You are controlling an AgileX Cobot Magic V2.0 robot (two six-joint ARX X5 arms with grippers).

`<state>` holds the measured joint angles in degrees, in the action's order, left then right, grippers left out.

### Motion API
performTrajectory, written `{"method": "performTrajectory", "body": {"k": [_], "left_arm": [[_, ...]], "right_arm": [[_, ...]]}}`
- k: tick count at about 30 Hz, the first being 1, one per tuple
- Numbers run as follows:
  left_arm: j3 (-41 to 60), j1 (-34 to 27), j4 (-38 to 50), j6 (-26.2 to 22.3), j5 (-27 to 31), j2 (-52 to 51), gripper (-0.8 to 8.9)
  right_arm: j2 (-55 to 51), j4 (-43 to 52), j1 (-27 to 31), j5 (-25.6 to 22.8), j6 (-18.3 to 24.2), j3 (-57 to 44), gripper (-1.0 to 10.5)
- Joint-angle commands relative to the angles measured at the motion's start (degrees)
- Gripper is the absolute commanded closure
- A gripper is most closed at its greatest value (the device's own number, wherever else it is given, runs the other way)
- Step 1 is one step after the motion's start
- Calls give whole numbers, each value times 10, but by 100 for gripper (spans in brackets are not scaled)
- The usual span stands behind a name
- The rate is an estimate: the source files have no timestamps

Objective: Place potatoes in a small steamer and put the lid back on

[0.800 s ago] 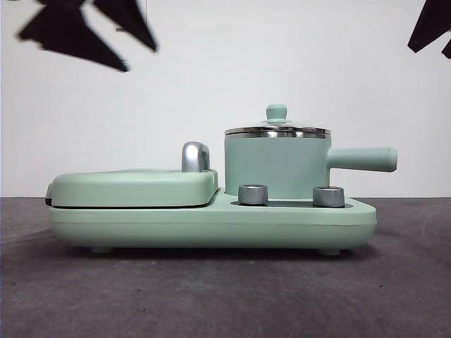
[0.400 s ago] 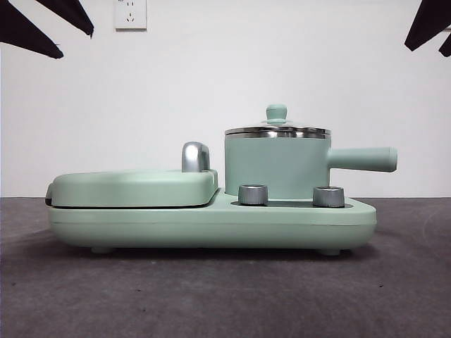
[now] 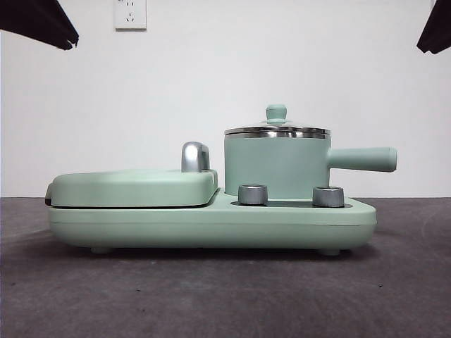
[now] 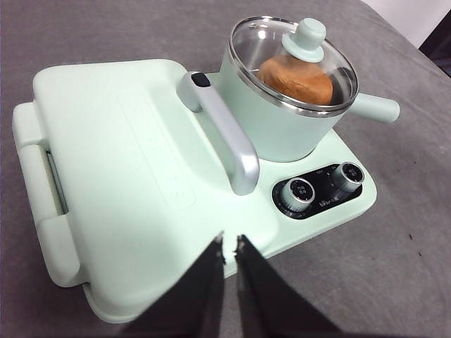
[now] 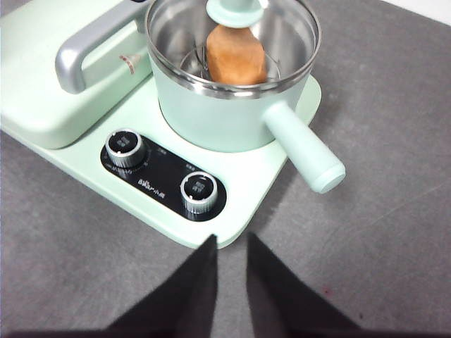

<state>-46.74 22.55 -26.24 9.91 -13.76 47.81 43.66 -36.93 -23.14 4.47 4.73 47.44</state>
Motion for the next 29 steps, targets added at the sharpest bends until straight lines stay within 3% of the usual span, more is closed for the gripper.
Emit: {"method": "performTrajectory", "body": {"k": [1,11,13,15,20,23,29], "left_arm": [[-3,3,5,-2,-2,1,808],[-3,4,3,-2,-2,-2,808],[-2,-1,3,-40,0,-10,807],[18,-20,17,-47,3,-38,808],[146,-105,111,-47,14,-156,807],[233,-150,151,-47,55,-247,808],[372,-196,190,-42,102,-393,808]], "right_arm": [[3,10,-2,0,2,3,913],[3,10,-2,0,2,3,913],[3,10,-2,0,2,3,913],[3,10,-2,0,2,3,913],[3,10,-2,0,2,3,913],[3,10,-2,0,2,3,913],[3,10,-2,0,2,3,913]]}}
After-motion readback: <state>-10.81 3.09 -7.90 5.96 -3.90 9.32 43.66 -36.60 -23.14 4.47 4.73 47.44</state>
